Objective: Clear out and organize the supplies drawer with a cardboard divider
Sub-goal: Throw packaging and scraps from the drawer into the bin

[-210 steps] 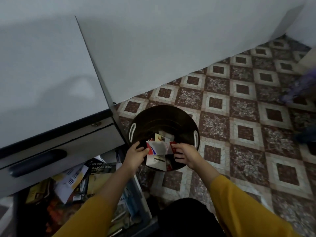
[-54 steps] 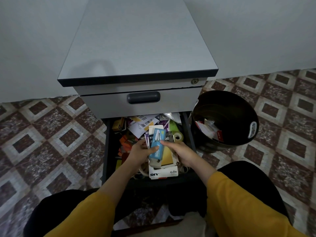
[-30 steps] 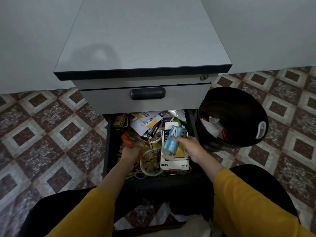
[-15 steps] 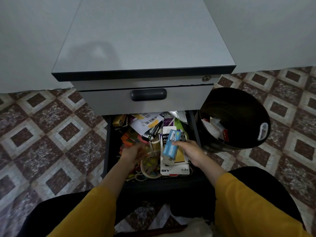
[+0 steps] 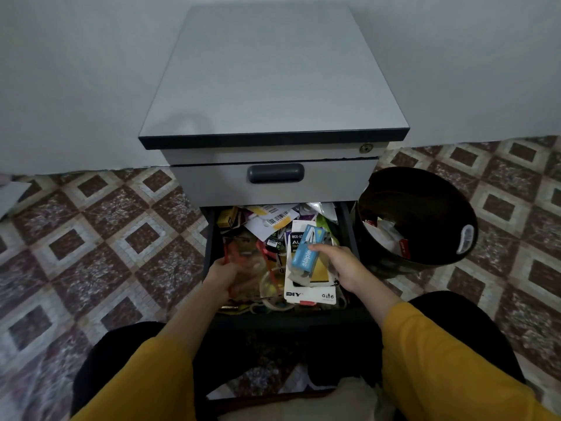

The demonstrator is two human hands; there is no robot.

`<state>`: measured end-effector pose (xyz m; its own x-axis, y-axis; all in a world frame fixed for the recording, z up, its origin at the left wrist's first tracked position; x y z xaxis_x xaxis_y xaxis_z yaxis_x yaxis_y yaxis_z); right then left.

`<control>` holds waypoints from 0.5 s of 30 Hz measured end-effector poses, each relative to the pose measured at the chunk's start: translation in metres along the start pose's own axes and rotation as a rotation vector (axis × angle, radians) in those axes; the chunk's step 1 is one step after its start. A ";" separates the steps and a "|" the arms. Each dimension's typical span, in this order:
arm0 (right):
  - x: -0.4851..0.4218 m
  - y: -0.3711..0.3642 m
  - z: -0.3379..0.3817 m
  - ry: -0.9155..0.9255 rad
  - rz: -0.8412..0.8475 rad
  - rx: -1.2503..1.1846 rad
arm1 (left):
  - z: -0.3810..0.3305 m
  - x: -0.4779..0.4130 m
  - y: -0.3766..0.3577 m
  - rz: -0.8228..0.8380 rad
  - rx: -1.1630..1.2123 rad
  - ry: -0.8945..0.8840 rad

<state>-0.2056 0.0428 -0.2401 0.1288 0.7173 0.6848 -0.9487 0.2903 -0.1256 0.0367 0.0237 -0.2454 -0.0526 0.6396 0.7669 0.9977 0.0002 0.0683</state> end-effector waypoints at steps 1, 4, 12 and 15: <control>0.004 -0.003 0.002 0.005 0.011 -0.008 | 0.000 0.004 0.002 0.005 0.003 -0.013; 0.012 -0.014 0.008 0.012 0.048 -0.027 | 0.000 0.018 0.004 0.033 0.017 -0.041; 0.032 -0.040 0.014 0.032 0.114 -0.032 | -0.016 0.057 -0.023 0.246 0.040 -0.208; 0.038 -0.043 0.017 0.053 0.118 -0.033 | -0.022 0.068 -0.037 0.292 0.030 -0.264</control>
<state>-0.1651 0.0473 -0.1965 0.0324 0.7800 0.6250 -0.9482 0.2218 -0.2276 -0.0050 0.0503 -0.1814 0.2428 0.7920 0.5601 0.9700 -0.1909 -0.1505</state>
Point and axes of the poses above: each hand's wrist, its own x-axis away from the middle knuckle, its own y-axis out of the back of the hand, z = x × y, the point moved 10 cm from there along -x, towards the middle knuckle, and after that the axes turned 7 degrees about -x, right-handed, at the moved point
